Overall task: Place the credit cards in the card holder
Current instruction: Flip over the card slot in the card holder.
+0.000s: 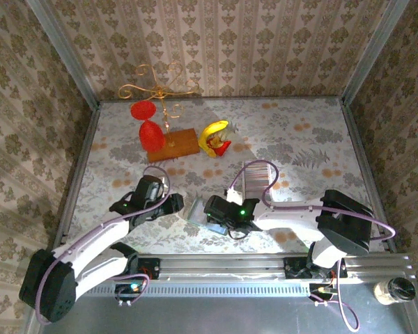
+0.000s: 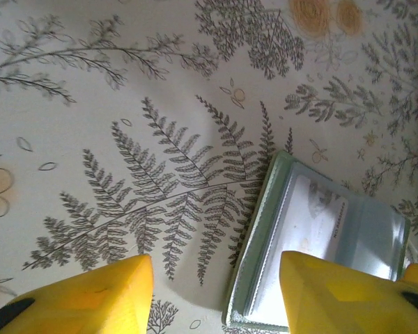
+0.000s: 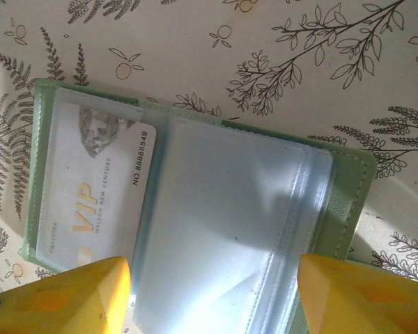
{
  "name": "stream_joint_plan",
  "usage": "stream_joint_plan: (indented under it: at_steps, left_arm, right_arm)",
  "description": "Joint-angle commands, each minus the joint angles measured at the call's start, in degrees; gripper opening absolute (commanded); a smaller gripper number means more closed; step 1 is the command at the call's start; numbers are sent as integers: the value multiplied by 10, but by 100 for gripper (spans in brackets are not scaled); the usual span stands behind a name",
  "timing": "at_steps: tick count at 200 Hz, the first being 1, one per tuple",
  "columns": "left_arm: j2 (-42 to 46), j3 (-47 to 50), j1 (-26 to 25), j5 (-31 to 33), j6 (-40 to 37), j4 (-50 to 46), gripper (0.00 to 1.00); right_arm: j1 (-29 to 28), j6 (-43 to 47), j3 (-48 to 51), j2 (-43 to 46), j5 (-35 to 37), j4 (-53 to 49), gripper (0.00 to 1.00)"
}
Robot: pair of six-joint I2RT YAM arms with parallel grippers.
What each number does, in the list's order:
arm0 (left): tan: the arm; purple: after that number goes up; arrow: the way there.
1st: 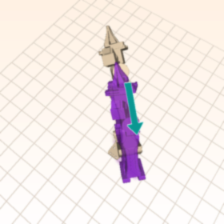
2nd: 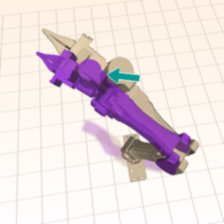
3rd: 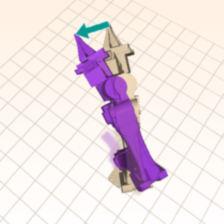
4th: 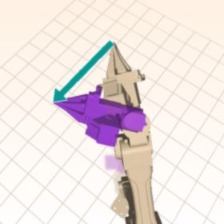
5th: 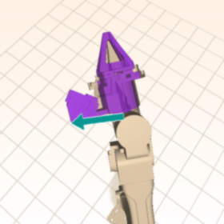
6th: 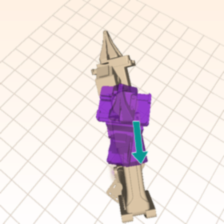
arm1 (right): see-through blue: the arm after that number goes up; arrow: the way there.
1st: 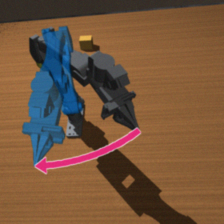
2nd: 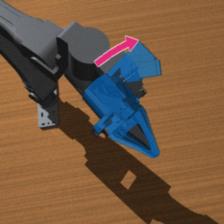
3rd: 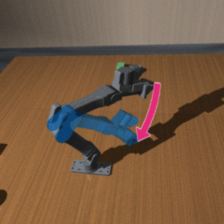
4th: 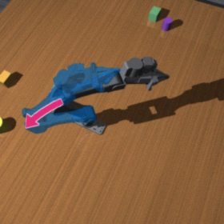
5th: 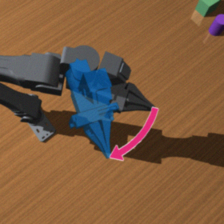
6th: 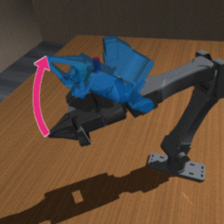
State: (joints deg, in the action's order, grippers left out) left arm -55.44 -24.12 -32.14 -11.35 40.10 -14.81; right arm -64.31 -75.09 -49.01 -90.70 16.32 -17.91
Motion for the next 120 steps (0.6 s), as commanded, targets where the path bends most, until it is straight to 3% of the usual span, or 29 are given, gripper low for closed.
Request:
stream_joint_plan:
  at_steps: [1, 120]
  left_arm:
    - [-24, -12, 3, -39, -16, 41, 48]
    - [-130, -13, -25, -67, -20, 107, 42]
  right_arm:
    - [3, -11, -4, -11, 16, -3, 65]
    - [7, -13, -4, -43, -2, 23, 67]
